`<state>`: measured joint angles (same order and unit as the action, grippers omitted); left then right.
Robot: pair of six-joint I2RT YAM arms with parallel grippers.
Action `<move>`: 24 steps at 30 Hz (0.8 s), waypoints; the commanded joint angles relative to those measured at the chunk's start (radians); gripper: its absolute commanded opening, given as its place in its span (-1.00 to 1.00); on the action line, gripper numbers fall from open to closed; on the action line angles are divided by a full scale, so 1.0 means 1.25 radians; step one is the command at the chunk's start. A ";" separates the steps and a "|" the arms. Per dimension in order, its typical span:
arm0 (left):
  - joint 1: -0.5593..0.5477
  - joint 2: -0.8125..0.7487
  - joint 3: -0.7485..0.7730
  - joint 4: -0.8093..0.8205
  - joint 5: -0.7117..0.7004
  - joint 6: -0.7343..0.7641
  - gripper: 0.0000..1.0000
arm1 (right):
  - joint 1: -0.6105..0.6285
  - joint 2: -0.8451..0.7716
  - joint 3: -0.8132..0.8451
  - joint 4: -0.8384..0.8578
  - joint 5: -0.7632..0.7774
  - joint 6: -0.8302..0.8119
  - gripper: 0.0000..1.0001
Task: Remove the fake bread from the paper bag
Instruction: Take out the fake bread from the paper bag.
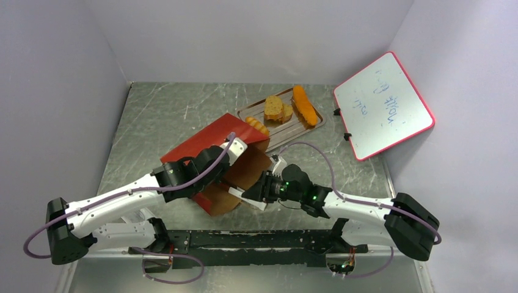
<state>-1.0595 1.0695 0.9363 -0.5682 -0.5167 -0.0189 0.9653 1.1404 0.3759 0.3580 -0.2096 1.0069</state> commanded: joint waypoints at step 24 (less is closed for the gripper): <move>-0.011 -0.108 -0.067 0.143 -0.021 -0.023 -0.86 | 0.006 -0.028 -0.030 0.131 0.013 0.345 -0.14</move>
<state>-1.0641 0.9638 0.8608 -0.4656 -0.5217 -0.0555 0.9661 1.1156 0.3408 0.4824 -0.2096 1.3743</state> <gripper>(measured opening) 0.077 0.427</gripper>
